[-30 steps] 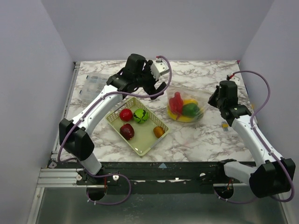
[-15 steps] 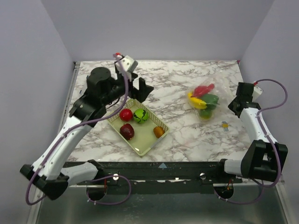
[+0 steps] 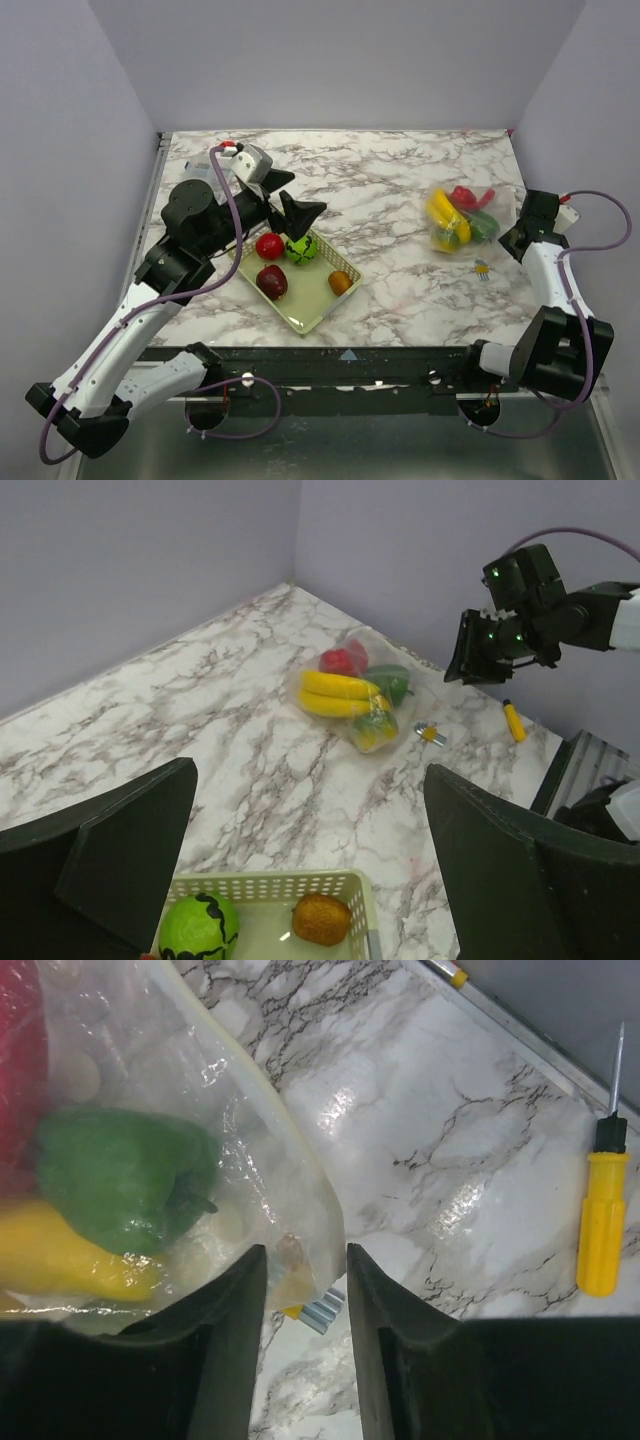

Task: Place the food in the zip-top bag and seal the zipper
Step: Place the zipper food storage bag at the center of the board, then reset both arms

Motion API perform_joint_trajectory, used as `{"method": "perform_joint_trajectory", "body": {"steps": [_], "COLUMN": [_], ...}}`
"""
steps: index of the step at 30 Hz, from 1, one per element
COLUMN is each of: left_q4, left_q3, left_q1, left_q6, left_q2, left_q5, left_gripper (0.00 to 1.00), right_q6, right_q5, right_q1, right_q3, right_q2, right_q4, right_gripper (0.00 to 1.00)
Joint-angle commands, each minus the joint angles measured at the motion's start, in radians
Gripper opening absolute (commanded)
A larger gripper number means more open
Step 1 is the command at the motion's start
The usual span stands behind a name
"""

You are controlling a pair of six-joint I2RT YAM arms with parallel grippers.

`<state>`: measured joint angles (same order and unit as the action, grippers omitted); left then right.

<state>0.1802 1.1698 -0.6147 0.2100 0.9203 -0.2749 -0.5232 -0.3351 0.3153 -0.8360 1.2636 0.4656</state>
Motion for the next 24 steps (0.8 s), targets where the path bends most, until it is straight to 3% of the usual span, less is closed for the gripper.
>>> {"method": "perform_joint_trajectory", "body": {"steps": [1, 6, 9, 11, 12, 16, 20, 24], "left_q4": [-0.079, -0.049, -0.015, 0.013, 0.023, 0.012, -0.04, -0.087], "left_q3": [-0.018, 0.031, 0.068, 0.096, 0.111, 0.13, 0.105, 0.059], "left_q1": [-0.005, -0.007, -0.006, -0.005, -0.005, -0.005, -0.005, -0.005], "left_q6": [0.039, 0.048, 0.052, 0.066, 0.066, 0.083, 0.089, 0.059], "left_q2": [-0.005, 0.014, 0.015, 0.014, 0.01, -0.035, -0.116, -0.217], "left_q5": [-0.131, -0.117, -0.006, 0.092, 0.133, 0.267, 0.359, 0.411], "left_gripper": [0.99, 0.99, 0.99, 0.99, 0.98, 0.99, 0.99, 0.99], "right_q6": [0.047, 0.095, 0.107, 0.095, 0.093, 0.072, 0.087, 0.092], "right_q5": [0.002, 0.051, 0.011, 0.001, 0.02, 0.174, 0.39, 0.454], "right_q1": [0.002, -0.052, -0.191, -0.311, -0.377, -0.525, -0.531, -0.531], "right_q3": [-0.045, -0.152, -0.247, -0.312, -0.338, -0.458, -0.486, -0.504], "right_q2": [-0.055, -0.127, -0.158, -0.182, -0.192, -0.21, -0.314, -0.424], "right_q4": [0.056, 0.131, 0.195, 0.234, 0.237, 0.252, 0.154, 0.062], "right_gripper": [0.45, 0.67, 0.83, 0.87, 0.99, 0.99, 0.99, 0.99]}}
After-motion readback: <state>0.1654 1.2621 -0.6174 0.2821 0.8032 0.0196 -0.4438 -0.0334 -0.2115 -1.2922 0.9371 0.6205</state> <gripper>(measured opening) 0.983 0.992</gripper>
